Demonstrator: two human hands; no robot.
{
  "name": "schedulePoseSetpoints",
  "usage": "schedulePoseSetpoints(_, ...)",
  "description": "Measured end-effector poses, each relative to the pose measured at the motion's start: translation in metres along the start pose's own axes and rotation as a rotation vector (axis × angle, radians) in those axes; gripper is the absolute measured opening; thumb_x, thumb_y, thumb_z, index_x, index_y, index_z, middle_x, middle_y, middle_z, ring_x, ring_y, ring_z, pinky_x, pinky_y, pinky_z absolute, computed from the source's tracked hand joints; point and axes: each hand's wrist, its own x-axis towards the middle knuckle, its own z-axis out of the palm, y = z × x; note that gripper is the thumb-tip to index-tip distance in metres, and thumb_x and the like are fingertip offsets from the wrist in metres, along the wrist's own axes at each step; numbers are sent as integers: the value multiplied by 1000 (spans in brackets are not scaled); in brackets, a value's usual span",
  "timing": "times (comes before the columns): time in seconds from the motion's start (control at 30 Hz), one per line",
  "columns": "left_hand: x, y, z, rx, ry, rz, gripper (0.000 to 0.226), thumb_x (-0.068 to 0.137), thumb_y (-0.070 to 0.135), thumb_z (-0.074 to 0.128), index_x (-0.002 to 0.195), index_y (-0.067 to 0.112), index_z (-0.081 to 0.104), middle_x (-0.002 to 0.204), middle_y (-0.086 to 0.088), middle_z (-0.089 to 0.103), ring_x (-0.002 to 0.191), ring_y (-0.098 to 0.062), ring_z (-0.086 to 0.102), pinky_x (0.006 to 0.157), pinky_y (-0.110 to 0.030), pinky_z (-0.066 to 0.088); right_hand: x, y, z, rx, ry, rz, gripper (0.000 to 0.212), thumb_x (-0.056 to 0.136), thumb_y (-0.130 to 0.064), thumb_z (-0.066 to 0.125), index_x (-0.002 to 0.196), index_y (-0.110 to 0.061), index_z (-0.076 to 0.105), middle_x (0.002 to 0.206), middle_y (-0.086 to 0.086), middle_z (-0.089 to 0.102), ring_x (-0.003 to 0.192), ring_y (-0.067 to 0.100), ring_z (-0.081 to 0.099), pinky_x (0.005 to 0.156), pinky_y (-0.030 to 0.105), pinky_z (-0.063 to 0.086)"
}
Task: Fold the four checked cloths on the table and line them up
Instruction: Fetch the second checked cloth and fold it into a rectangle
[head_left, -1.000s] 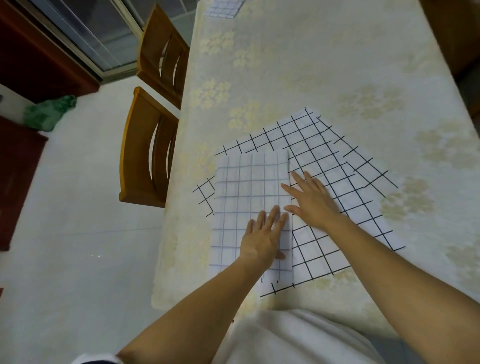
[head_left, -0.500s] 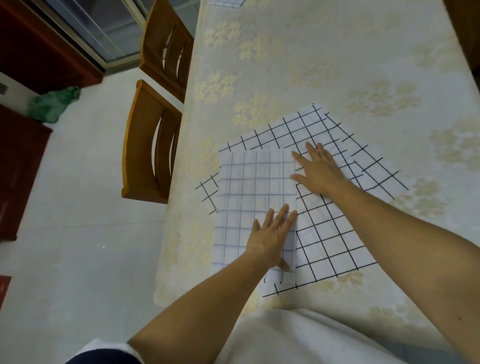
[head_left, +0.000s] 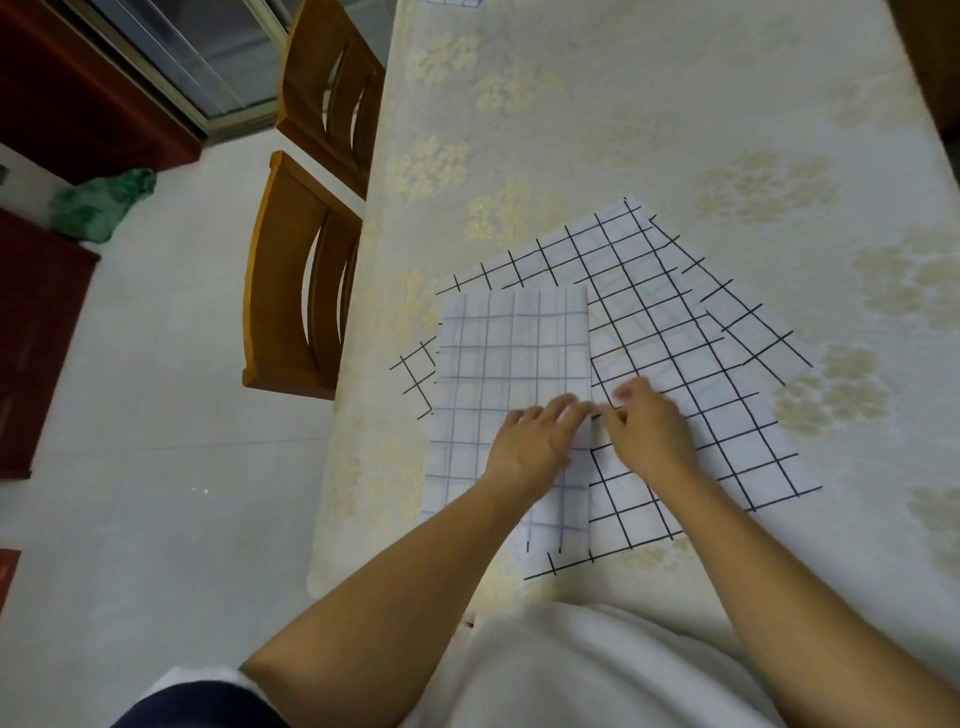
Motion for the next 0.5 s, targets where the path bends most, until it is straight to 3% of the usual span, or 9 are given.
schedulePoseSetpoints(0.07, 5, -5, -6, 112, 81, 117, 88, 79, 6, 78, 151, 28, 33, 158, -5, 32, 138, -32, 42, 113, -45, 33, -27, 7, 12, -48, -106, 45, 26, 96, -33, 57, 112, -13, 58, 98, 8, 69, 89, 28, 64, 65, 31, 46)
schedulePoseSetpoints(0.23, 19, 3, -18, 266, 53, 361, 68, 85, 7, 73, 145, 23, 47, 157, -6, 35, 148, -30, 25, 122, -46, 19, -46, -1, 27, -123, -139, 49, 29, 96, -43, 56, 105, -16, 64, 94, 8, 70, 88, 29, 66, 63, 30, 43)
schedulePoseSetpoints(0.4, 28, 6, -32, 423, -37, 405, 57, 95, 18, 63, 148, 25, 41, 163, -2, 23, 153, -30, 9, 125, -49, 5, -39, 0, 15, -153, -214, 32, 22, 96, -41, 53, 93, -22, 63, 81, 0, 62, 78, 23, 63, 61, 30, 45)
schedulePoseSetpoints(0.5, 35, -3, -37, 389, 31, 453, 46, 95, 21, 64, 140, 23, 51, 157, -3, 36, 152, -30, 16, 125, -49, 3, -33, 6, -4, -55, -260, 14, 12, 93, -33, 59, 89, -22, 61, 76, -3, 63, 73, 18, 61, 62, 30, 49)
